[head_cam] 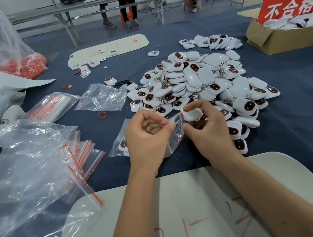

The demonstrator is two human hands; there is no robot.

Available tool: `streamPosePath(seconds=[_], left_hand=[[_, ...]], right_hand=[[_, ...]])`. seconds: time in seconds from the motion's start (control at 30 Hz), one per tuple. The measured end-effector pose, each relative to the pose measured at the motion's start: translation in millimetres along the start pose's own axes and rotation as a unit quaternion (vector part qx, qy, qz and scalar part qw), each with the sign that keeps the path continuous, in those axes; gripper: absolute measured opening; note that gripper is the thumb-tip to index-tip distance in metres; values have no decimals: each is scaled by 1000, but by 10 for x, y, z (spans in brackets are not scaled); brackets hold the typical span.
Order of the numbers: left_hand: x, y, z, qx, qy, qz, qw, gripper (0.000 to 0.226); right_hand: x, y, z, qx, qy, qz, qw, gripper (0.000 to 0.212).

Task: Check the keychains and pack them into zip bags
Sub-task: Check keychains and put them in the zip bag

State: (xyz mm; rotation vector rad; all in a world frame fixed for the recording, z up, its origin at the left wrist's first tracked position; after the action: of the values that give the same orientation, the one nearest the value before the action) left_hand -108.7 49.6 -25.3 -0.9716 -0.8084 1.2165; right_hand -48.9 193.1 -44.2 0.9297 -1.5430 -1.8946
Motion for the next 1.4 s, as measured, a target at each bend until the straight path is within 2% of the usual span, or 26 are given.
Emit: streamPosePath(seconds=[0.07, 0.13, 0.2, 0.27, 0.43, 0.53, 0.63, 0.8, 0.93, 1.03, 1.1, 1.23, 1.3, 1.4], left_hand=[[-32, -16, 8, 36, -36, 64, 997, 29], [-39, -11, -1, 71, 4, 137, 988, 31], [0, 23, -27, 65, 69, 197, 976, 32], [48, 45, -47, 61, 86, 232, 967, 27], [69, 55, -28, 59, -5, 189, 980, 20], [88, 38, -29, 66, -48, 168, 982, 19], [114, -19, -49, 114, -77, 190, 972, 18], [145, -72, -70, 198, -69, 221, 952, 14], [147, -70, -62, 187, -66, 191, 961, 14], [146, -64, -57, 171, -61, 184, 966, 15], [138, -66, -57, 169, -63, 185, 966, 15], [102, -87, -58, 184, -87, 186, 961, 16], [96, -107, -67, 196, -100, 183, 958, 15], [113, -138, -98, 224, -107, 182, 952, 12]], right_hand=[[-8, 16, -15, -30, -25, -24, 999, 37], [-19, 35, -25, -57, -37, -50, 996, 36], [-25, 56, -40, -73, -39, -72, 994, 37], [-21, 89, -62, -89, -48, -90, 991, 37], [-46, 209, -96, -180, -88, -106, 974, 21], [9, 225, -141, -205, -27, -131, 970, 29], [59, 195, -162, -191, -6, -135, 972, 29], [53, 142, -121, -184, 17, -139, 973, 14], [43, 161, -135, -173, 1, -94, 980, 24], [9, 154, -129, -163, -8, -54, 985, 17], [13, 156, -134, -167, 25, -55, 984, 15], [69, 174, -126, -186, 111, -81, 973, 27], [112, 159, -123, -199, 147, -102, 964, 24], [109, 151, -125, -233, 82, -127, 961, 21]])
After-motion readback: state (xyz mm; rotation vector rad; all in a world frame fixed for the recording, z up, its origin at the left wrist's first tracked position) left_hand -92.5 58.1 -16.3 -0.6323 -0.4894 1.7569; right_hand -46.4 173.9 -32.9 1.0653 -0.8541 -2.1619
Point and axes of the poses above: each hand's wrist, its own z-axis towards the middle knuckle, its own x-axis out of the palm, y = z × x, the point moved 2 cm from there along z, towards the middle knuckle, and after that the axes turned 8 degrees about x, right-handed, at the moved point
